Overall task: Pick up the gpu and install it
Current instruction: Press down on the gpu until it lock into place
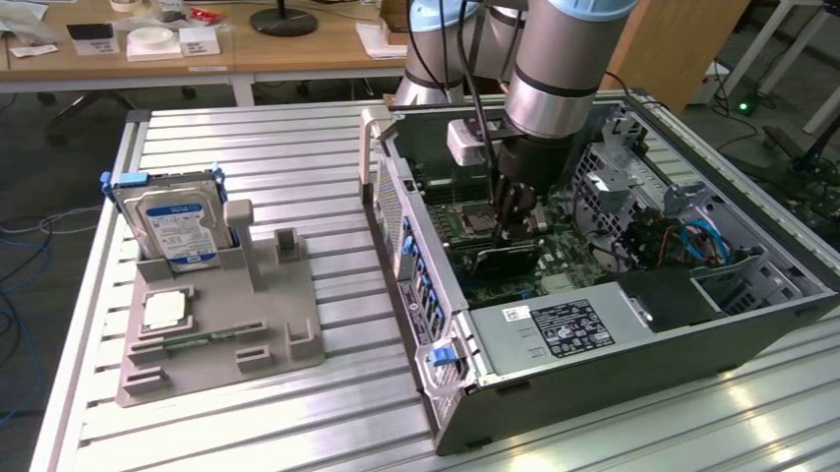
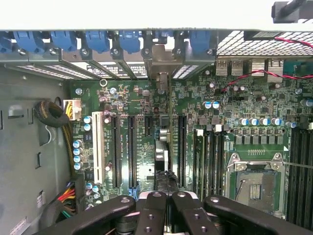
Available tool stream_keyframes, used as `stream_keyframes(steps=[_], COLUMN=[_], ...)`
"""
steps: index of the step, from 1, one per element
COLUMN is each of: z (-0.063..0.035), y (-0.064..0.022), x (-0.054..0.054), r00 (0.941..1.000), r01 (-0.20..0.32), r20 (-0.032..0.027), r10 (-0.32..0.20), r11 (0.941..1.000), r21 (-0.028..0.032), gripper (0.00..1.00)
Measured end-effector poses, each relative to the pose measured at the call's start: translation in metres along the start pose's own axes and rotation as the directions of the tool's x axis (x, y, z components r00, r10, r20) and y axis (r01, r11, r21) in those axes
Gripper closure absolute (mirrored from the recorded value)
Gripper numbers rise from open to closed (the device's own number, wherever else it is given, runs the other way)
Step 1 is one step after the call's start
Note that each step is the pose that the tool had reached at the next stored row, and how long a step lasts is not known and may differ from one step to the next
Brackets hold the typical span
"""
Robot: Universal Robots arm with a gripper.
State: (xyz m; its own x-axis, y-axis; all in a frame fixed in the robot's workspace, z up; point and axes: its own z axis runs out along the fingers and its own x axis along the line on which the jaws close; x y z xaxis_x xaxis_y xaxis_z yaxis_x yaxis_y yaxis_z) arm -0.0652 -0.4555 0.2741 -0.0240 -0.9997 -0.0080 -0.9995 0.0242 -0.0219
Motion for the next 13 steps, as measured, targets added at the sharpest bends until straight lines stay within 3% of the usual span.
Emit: stream_keyframes(steps=[13], z=[-0.0001], y=[0.0021], x=[0.0001], r00=[1.0000], r01=[0.000], r20=[-0.0002], r10=[0.000], r11=[1.0000], r21=[-0.0001], gripper=[0.89])
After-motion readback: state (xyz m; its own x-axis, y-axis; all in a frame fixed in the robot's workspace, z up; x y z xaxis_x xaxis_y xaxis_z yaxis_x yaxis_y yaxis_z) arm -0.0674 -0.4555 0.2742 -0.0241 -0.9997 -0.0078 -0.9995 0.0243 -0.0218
